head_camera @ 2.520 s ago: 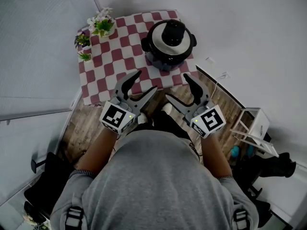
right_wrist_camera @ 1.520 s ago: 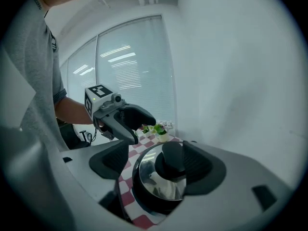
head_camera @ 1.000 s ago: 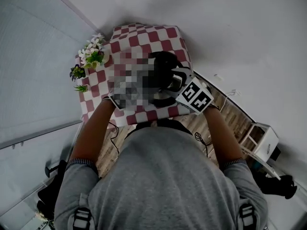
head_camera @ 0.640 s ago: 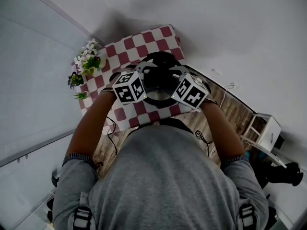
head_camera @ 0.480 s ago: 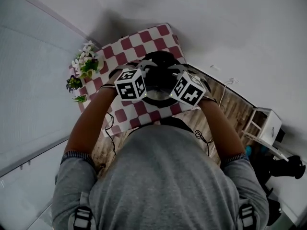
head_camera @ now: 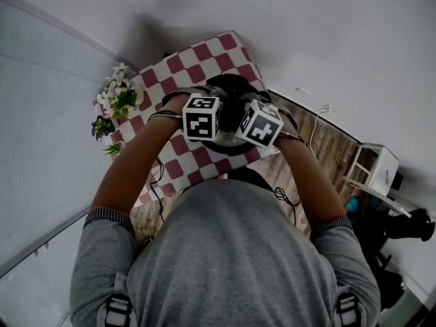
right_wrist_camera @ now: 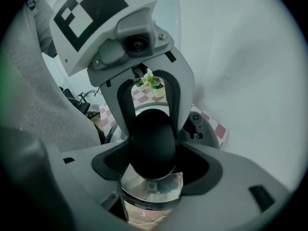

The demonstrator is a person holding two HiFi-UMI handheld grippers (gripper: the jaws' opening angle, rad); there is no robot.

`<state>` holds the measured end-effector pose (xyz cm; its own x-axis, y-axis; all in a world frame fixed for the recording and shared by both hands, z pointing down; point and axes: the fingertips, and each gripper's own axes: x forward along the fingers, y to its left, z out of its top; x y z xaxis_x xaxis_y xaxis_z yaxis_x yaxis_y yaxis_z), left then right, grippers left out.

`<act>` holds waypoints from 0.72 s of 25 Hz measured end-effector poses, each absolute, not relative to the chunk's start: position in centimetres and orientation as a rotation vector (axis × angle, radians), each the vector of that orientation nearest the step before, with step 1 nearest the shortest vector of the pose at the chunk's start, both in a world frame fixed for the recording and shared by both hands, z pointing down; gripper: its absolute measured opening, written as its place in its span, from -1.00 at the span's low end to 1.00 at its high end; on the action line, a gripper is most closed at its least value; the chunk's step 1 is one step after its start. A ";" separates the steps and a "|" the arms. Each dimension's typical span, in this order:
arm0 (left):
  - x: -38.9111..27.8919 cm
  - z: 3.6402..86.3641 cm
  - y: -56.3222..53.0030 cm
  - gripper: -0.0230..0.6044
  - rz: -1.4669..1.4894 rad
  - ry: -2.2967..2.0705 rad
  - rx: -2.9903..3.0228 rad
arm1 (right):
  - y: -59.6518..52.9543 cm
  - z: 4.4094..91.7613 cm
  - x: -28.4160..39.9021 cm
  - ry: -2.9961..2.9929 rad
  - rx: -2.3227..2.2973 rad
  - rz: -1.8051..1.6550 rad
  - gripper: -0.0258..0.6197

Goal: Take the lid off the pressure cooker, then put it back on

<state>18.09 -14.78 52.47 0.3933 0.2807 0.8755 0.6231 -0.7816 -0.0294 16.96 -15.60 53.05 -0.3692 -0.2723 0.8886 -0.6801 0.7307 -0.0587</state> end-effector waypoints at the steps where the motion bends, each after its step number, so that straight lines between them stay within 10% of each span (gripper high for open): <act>1: 18.1 52.5 -14.8 0.05 -1.356 -0.797 -2.291 | -15.6 53.2 16.9 -1.940 0.722 0.531 0.07; 18: 18.1 51.7 -14.5 0.03 -1.404 -0.809 -2.264 | -15.3 52.6 16.8 -1.886 0.645 0.534 -0.01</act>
